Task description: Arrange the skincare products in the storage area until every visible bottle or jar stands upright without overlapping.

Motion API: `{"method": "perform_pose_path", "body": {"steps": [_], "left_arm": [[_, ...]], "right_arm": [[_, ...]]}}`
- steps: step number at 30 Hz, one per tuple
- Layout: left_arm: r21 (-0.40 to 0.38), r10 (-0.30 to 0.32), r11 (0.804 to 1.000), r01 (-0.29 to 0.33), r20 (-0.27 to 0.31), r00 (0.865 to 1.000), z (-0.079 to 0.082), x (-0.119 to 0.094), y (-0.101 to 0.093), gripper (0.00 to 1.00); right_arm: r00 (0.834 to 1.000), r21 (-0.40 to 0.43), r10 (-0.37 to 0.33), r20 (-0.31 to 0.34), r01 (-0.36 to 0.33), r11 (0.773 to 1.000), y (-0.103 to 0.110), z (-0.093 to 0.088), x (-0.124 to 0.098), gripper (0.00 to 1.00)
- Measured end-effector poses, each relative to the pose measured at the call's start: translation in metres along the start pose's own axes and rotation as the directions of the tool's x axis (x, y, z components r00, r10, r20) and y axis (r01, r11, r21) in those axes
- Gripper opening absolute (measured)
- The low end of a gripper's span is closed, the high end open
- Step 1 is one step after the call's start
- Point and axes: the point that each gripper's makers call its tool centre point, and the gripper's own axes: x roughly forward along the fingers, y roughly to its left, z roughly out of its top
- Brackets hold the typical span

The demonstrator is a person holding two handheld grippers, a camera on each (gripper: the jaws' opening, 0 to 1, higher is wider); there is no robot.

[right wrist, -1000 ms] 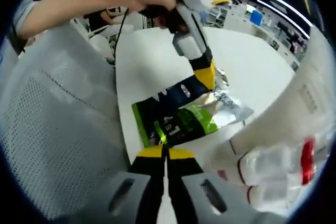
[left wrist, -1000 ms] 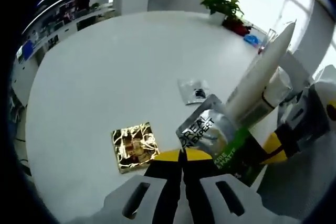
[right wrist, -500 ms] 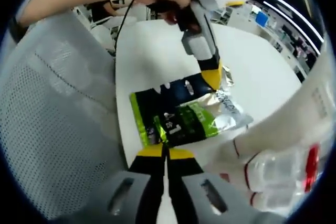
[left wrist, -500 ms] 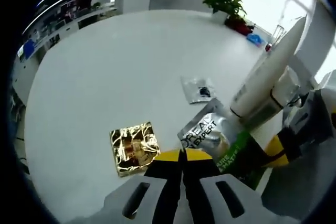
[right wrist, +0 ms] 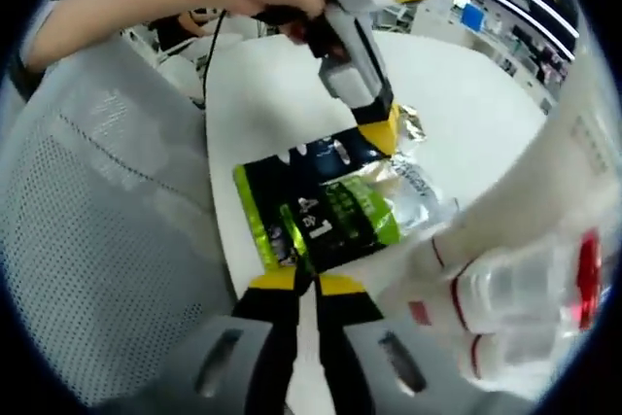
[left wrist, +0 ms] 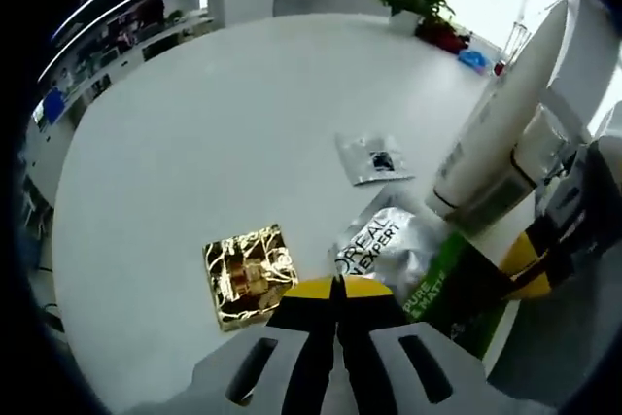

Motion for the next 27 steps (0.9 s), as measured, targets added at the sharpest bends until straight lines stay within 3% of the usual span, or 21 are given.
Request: {"method": "perform_pose_path", "body": {"steps": [7,13,17,27], "left_arm": [[0.013,0.008,1.0,-0.008,0.0,1.0,0.0,0.0,0.001,0.0],[0.016,0.007,1.0,-0.008,0.004,1.0,0.001,0.001,0.002,0.0],[0.017,0.01,1.0,-0.011,0.008,1.0,0.002,0.001,0.002,0.0],[0.029,0.02,0.999,-0.02,0.019,1.0,0.004,0.002,0.005,0.0]], "right_arm": [[1.0,0.01,-0.014,0.001,0.014,1.0,0.002,-0.007,-0.014,0.05],[0.997,-0.001,-0.038,0.062,0.038,0.999,0.006,0.01,-0.025,0.05],[0.993,-0.039,-0.078,0.088,0.082,0.996,0.0,0.021,-0.017,0.09],[0.996,-0.085,-0.08,0.039,0.084,0.993,0.001,0.019,0.009,0.13]]}}
